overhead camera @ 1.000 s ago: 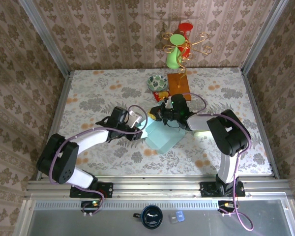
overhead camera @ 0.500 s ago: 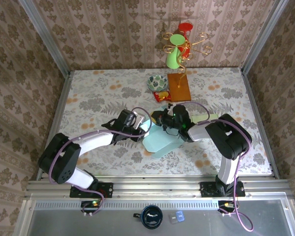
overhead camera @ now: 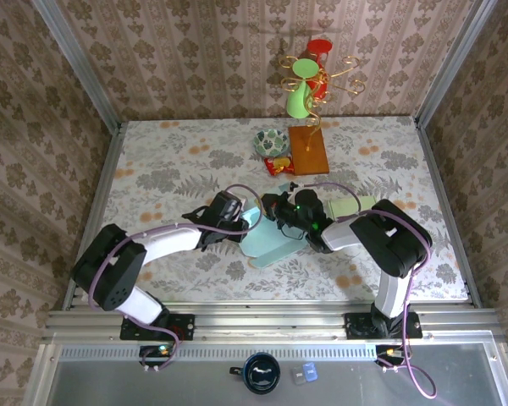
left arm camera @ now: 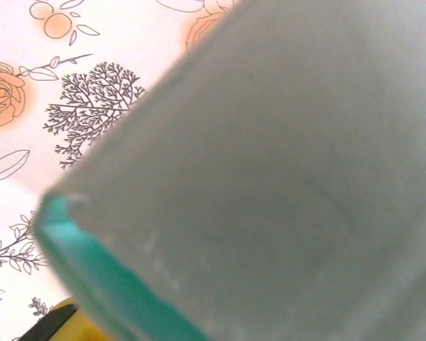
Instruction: Fold the paper box
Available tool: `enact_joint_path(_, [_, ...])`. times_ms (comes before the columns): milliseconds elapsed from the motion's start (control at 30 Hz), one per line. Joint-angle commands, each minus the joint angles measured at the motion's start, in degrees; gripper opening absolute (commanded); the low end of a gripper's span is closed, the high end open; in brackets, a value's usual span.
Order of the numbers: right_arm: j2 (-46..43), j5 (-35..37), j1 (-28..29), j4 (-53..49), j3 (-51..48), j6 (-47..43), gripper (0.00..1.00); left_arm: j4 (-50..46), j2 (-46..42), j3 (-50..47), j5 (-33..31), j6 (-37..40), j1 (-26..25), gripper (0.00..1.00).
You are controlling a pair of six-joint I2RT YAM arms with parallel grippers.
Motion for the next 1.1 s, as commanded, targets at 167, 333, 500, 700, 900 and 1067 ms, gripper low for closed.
enact_joint_path(167, [2.46,3.90,2.85,1.75,-2.60,0.69,0.00,1.76,2.60,3.19,-5.62,-5.99,-0.77,0.32])
enact_joint_path(333, [2.35,6.97,4.14,1.93,-3.60,0.02,0.00,1.77,3.22,3.46,-7.47,-9.04,-1.39,0.32])
enact_joint_path(500, [3.01,7.97,4.72,2.74,-3.96,0.52,0.00,1.65,4.01,3.74,-8.62,-11.25,-1.91,0.32])
enact_joint_path(700, [3.27,8.67,5.25,2.54,-3.70,1.26,0.00,-0.08,5.47,5.19,-11.16,-15.29,-3.03,0.28])
enact_joint_path(900, [3.46,9.37,5.39,2.58,-3.52,2.33,0.00,-1.28,6.47,5.82,-15.40,-20.68,-4.90,0.23])
enact_joint_path(1067, [3.45,10.11,5.73,2.67,-3.48,3.22,0.00,-0.37,6.97,5.24,-16.69,-23.38,-5.44,0.23])
